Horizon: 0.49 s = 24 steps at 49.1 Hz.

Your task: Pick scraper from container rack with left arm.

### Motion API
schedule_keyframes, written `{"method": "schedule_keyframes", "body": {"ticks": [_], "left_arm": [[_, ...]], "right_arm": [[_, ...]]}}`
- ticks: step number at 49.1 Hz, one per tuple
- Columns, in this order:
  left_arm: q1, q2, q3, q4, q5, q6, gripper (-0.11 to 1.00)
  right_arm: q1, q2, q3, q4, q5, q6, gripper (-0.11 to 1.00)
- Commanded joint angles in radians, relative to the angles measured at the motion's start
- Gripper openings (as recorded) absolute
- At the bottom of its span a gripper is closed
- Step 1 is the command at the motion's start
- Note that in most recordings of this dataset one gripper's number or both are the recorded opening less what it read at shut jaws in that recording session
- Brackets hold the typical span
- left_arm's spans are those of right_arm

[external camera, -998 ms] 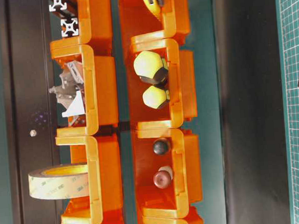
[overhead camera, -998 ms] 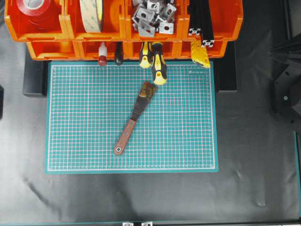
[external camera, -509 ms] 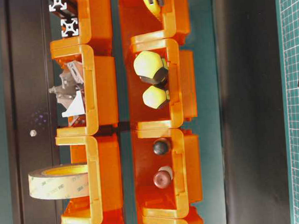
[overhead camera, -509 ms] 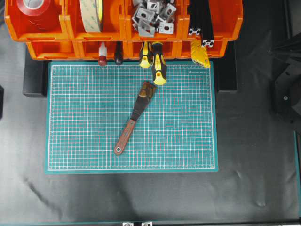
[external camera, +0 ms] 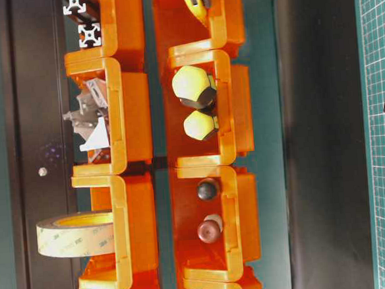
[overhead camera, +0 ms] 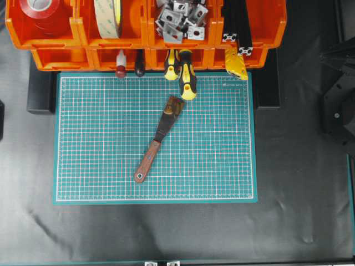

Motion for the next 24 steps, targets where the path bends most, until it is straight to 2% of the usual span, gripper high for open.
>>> {"method": "schedule_keyframes", "body": {"ticks": [1, 10, 24], "left_arm": [[0.02, 0.015, -0.005, 0.005, -0.023, 0.003, 0.84], [0.048, 0.011, 0.003, 0.005, -0.058, -0.002, 0.84], [0.048, 0.003, 0.043, 0.005, -0.077, -0.003, 0.84]], "right_arm": [[-0.008, 0.017, -0.011, -0.002, -0.012, -0.002, -0.01], [-0.009, 0.021, -0.008, -0.002, -0.015, -0.003, -0.01], [-0.015, 0.017, 0.038, -0.003, -0.017, 0.002, -0.01]]}}
